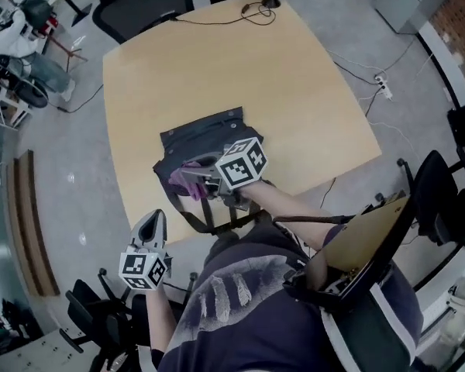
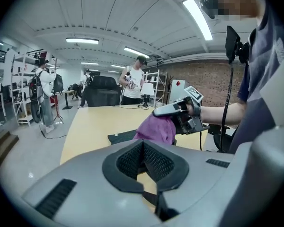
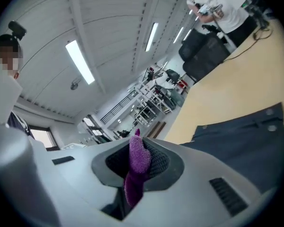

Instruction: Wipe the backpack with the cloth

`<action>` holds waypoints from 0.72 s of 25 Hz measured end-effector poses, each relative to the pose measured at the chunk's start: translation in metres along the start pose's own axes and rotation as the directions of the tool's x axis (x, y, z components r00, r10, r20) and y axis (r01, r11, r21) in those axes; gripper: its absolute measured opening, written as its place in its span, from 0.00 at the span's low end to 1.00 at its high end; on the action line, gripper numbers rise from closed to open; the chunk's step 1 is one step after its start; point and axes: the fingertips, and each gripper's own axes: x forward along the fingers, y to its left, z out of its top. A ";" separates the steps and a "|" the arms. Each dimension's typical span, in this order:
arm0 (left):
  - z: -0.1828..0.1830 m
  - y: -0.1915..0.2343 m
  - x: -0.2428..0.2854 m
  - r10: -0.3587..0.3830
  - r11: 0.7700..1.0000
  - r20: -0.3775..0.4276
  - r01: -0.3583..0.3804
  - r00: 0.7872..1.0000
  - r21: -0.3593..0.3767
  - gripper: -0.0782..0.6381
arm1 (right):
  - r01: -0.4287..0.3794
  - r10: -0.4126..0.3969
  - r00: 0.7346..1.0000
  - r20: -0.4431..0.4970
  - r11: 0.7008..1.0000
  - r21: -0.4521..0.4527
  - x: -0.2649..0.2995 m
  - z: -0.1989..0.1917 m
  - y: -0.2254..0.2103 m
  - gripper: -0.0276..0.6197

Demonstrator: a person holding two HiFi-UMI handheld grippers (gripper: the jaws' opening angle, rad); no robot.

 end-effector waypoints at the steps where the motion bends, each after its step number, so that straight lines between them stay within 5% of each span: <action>1: -0.001 -0.007 0.002 -0.007 1.000 -0.009 0.007 1.000 0.005 0.12 | 0.049 -0.049 0.998 0.033 0.999 0.012 -0.020 0.004 -0.011 0.11; 5: 0.011 -0.036 0.018 -0.038 0.999 -0.008 0.038 0.999 0.034 0.12 | 0.183 -0.179 0.980 0.092 0.982 -0.039 -0.073 0.019 -0.028 0.11; 18: 0.039 -0.093 -0.001 -0.159 0.981 0.083 0.148 0.984 0.126 0.12 | 0.191 -0.182 0.972 0.150 0.981 -0.045 -0.113 -0.010 0.045 0.11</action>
